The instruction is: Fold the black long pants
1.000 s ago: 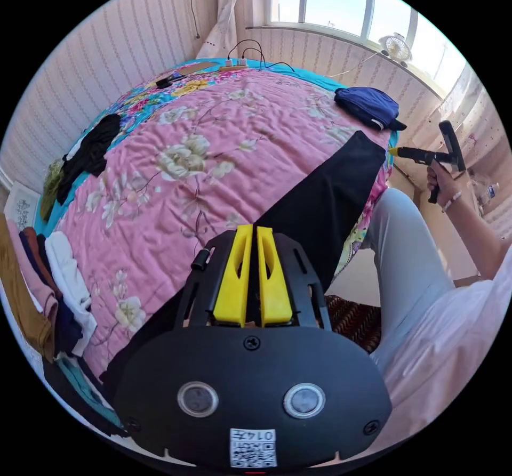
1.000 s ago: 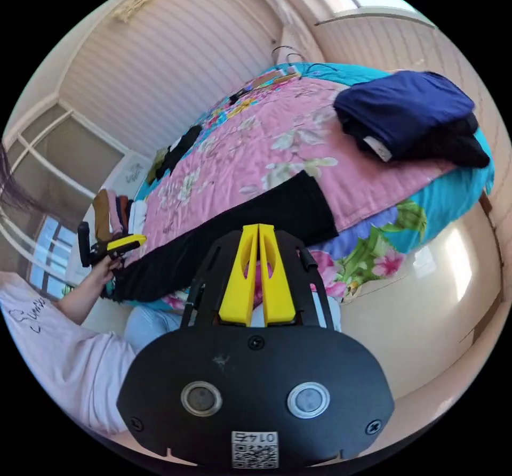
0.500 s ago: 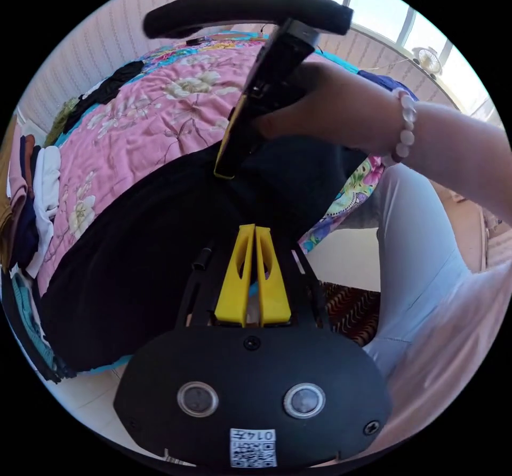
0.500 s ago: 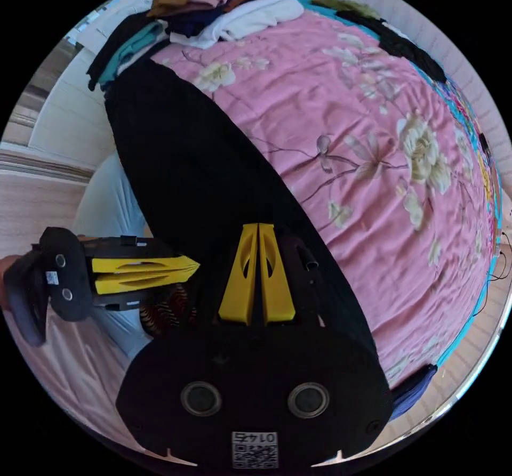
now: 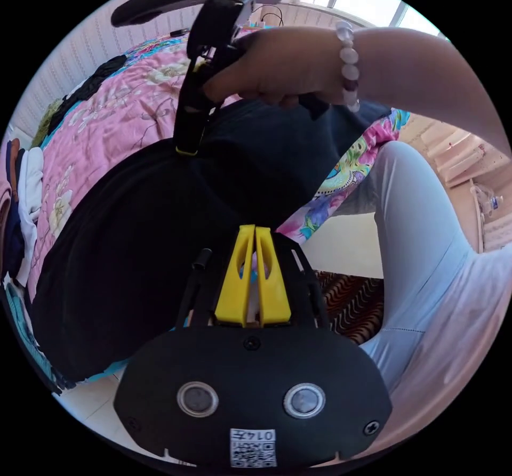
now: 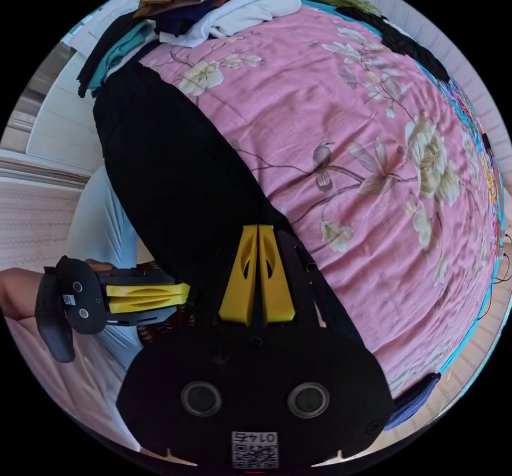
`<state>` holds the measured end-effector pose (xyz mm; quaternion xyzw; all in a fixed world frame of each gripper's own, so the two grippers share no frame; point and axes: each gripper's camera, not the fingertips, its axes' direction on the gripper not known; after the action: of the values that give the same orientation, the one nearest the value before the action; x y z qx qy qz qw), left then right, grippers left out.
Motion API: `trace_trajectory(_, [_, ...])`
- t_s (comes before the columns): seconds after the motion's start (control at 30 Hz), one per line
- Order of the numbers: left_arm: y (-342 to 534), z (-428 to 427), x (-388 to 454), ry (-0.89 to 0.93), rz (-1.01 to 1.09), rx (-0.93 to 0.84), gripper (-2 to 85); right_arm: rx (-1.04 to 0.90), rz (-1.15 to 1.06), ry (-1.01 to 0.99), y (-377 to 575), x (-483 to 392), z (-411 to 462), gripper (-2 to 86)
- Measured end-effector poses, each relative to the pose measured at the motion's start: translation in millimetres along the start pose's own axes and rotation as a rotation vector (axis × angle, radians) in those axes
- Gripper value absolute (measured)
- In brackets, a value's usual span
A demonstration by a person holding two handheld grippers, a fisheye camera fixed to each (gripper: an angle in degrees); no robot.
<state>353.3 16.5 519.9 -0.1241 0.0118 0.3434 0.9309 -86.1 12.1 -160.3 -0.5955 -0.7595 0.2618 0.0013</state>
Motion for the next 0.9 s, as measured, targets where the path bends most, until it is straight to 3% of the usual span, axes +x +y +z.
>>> trace_trajectory(0.1, [-1.6, -13.8, 4.0, 0.026, 0.023, 0.001, -1.0, 0.076, 0.089, -0.15, 16.3, 20.3, -8.0, -0.5])
trace_trajectory(0.2, [-0.7, -34.2, 7.1, 0.038, 0.012, 0.022, -1.0, 0.324, 0.218, -0.296, 71.7, 44.4, -34.9, -0.4])
trace_trajectory(0.4, [-30.0, -54.0, 20.0, 0.108, 0.061, 0.064, -0.9, 0.711, 0.792, -0.328, 260.6, 90.5, -52.7, 0.6])
trace_trajectory(0.47, [-52.1, -56.5, 30.5, 0.131, 0.11, 0.072, -0.8, 0.818, 0.974, -0.205, 329.5, 97.7, -53.5, 2.1])
trace_trajectory(0.57, [-99.0, -61.4, 57.3, 0.165, 0.228, 0.098, 0.0, 0.757, 1.166, -0.025, 380.4, 108.4, -47.3, 7.2])
trace_trajectory(0.67, [-149.8, -65.0, 90.9, 0.188, 0.353, 0.153, 2.8, 0.749, 1.219, -0.005, 403.1, 116.8, -39.3, 9.3])
trace_trajectory(0.9, [-266.3, -37.4, 177.6, 0.177, 0.572, 0.099, 6.2, 0.665, 1.282, 0.028, 420.9, 131.8, -19.9, 11.6])
